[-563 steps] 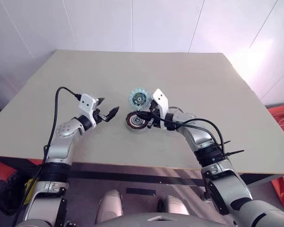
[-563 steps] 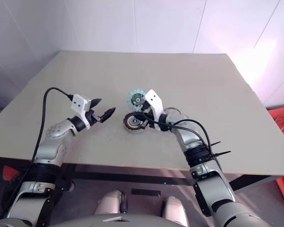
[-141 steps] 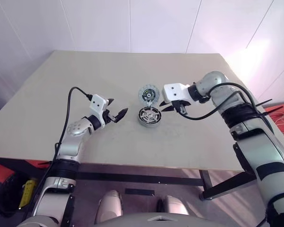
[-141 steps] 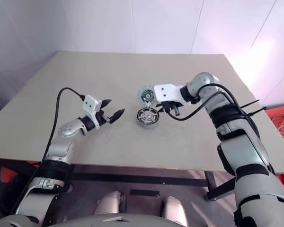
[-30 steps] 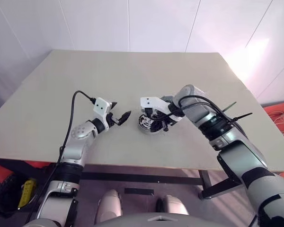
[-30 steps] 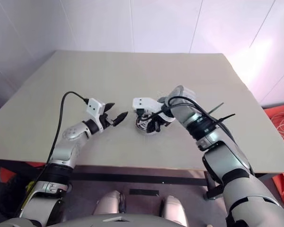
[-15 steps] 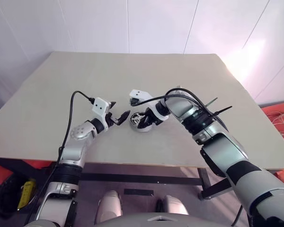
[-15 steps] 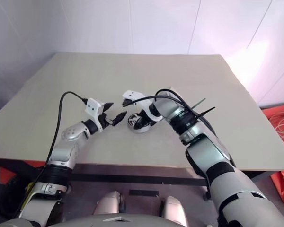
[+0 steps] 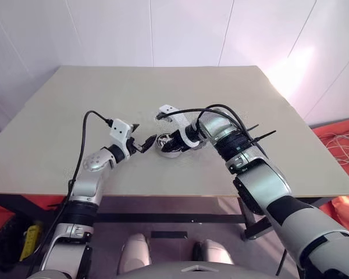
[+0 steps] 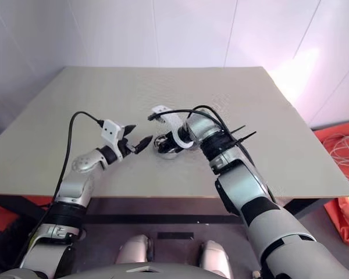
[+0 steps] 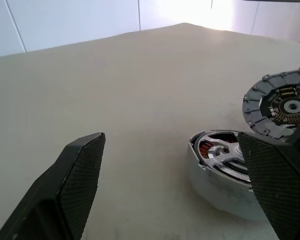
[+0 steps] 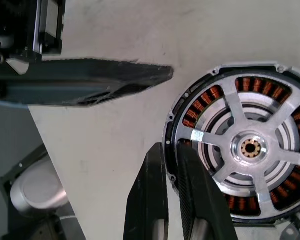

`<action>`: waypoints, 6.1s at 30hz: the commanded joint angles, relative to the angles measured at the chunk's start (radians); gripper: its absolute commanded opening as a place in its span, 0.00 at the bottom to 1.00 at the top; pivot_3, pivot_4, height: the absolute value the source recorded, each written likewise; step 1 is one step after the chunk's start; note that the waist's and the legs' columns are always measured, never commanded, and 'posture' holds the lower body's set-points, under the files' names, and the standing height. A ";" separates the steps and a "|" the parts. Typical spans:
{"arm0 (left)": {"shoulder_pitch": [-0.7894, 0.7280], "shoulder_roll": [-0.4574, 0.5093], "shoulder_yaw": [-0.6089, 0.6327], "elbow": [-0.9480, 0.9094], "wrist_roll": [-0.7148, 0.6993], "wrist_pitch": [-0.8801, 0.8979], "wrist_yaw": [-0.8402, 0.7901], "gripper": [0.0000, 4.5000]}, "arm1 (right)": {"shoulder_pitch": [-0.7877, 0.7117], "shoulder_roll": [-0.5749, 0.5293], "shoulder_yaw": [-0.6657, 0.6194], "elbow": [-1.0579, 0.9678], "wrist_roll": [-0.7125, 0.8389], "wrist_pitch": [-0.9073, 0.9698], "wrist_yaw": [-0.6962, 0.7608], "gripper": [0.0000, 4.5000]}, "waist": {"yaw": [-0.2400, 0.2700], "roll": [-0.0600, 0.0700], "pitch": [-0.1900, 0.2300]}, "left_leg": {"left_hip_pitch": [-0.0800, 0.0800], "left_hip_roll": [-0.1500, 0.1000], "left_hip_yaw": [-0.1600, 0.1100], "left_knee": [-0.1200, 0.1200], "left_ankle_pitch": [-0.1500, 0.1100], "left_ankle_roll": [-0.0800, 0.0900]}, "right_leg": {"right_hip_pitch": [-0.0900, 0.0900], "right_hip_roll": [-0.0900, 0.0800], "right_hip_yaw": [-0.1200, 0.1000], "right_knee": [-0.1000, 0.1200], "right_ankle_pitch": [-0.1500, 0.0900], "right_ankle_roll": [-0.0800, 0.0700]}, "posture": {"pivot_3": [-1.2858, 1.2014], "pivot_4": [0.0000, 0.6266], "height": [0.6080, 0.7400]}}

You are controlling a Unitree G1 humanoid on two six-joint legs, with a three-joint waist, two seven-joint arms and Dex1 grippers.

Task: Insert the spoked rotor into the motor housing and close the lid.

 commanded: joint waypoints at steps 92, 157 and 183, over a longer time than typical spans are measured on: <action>0.032 0.165 0.048 -0.152 -0.139 0.306 -0.134 1.00 | 0.434 -0.184 -0.041 -0.569 0.120 -0.518 -0.083 0.01 | -0.003 0.014 -0.004 | 0.002 -0.003 -0.071 0.018 -0.026 -0.033 | 0.003 0.036 -0.001 -0.056 0.045 -0.024 | 0.52 0.00 1.00; 0.010 0.279 0.187 -0.137 -0.273 0.427 -0.165 1.00 | 0.328 0.071 -0.200 0.192 0.112 -0.900 -0.297 0.01 | -0.028 0.014 -0.004 | 0.007 -0.003 -0.071 0.017 -0.027 -0.032 | 0.007 0.036 -0.001 -0.056 0.045 -0.025 | 0.52 0.00 1.00; -0.010 0.258 0.165 -0.111 -0.260 0.410 -0.156 1.00 | 0.392 -0.013 -0.193 -0.201 0.141 -0.868 -0.207 0.22 | -0.027 0.013 -0.005 | 0.002 -0.003 -0.071 0.013 -0.026 -0.034 | 0.000 0.037 0.002 -0.058 0.045 -0.025 | 0.52 0.00 1.00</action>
